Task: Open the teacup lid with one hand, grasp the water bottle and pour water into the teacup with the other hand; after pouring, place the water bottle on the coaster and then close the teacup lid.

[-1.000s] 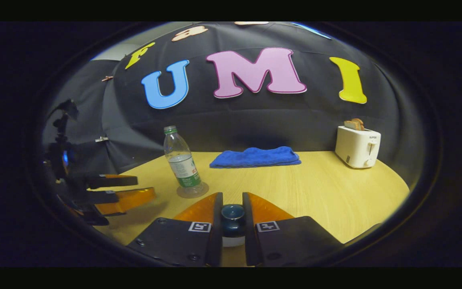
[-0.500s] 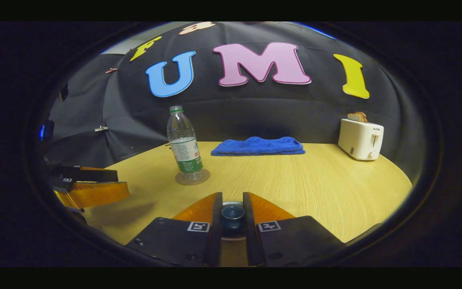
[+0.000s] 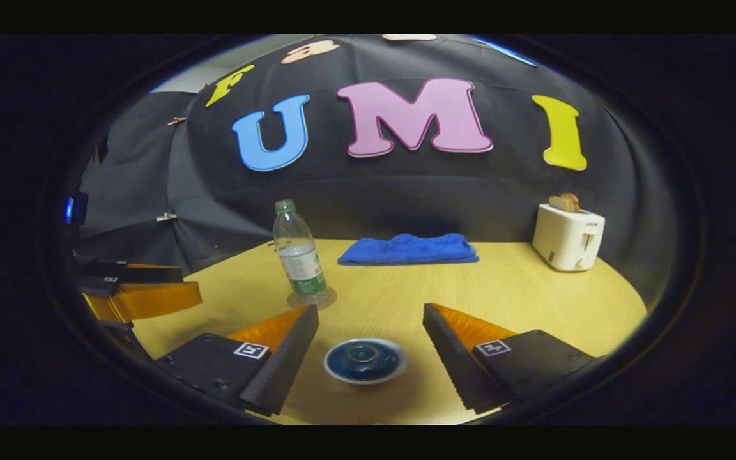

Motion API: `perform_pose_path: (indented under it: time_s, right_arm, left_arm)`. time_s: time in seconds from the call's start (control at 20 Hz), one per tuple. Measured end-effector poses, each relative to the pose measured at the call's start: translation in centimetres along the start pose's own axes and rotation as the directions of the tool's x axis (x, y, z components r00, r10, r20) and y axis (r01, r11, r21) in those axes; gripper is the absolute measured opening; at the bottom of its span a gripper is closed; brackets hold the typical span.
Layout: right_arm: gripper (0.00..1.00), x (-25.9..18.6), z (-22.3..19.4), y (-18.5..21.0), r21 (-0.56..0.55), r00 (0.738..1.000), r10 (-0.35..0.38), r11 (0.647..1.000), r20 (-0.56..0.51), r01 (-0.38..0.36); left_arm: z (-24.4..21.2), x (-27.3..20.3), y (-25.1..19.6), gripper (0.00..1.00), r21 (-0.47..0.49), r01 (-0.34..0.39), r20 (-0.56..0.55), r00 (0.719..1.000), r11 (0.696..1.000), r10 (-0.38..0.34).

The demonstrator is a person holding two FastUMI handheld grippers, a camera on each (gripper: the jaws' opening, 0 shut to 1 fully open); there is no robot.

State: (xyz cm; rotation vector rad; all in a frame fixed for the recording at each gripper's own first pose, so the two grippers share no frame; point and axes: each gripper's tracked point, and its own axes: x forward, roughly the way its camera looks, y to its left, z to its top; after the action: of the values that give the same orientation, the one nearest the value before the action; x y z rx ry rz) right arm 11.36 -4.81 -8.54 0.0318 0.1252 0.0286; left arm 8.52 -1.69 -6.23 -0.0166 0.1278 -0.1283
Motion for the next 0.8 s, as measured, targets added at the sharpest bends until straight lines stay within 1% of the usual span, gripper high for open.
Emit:
perform_pose_path:
  time_s: [0.2, 0.25, 0.4, 0.55, 0.65, 0.75, 0.8]
  right_arm:
    - [1.00, -4.9, 6.4, -2.8, -0.002, 0.998, -0.041, 0.999, 0.050, 0.041]
    - [1.00, -6.1, 8.0, -3.2, -0.002, 0.997, -0.046, 0.999, 0.064, 0.046]
    - [1.00, -9.7, 11.4, -4.6, -0.029, 0.992, -0.072, 0.997, 0.101, 0.075]
    - [0.99, -12.7, 12.3, -4.9, -0.038, 0.991, -0.083, 0.995, 0.108, 0.088]
    - [0.99, -14.4, 12.2, -4.5, -0.028, 0.991, -0.088, 0.995, 0.104, 0.091]
    - [0.99, -15.9, 12.2, -4.1, -0.023, 0.988, -0.104, 0.994, 0.115, 0.107]
    - [0.99, -16.3, 12.1, -3.6, -0.021, 0.987, -0.108, 0.994, 0.119, 0.111]
  left_arm:
    - [6.5, -3.1, -0.8, 0.96, -0.024, -0.051, 0.050, 0.997, 0.998, 0.052]
    - [7.7, -4.0, -1.5, 0.96, -0.031, -0.049, 0.056, 0.997, 0.998, 0.051]
    - [8.9, -6.9, -4.3, 0.96, -0.076, -0.021, 0.038, 0.999, 0.997, 0.024]
    - [9.0, -9.8, -5.9, 0.96, -0.125, -0.035, 0.023, 0.999, 0.992, 0.039]
    - [9.1, -11.3, -5.8, 0.96, -0.128, -0.075, 0.029, 0.996, 0.989, 0.079]
    - [9.5, -12.8, -4.1, 0.96, -0.108, -0.162, 0.058, 0.984, 0.981, 0.169]
    - [9.8, -13.2, -3.3, 0.96, -0.103, -0.193, 0.079, 0.976, 0.976, 0.202]
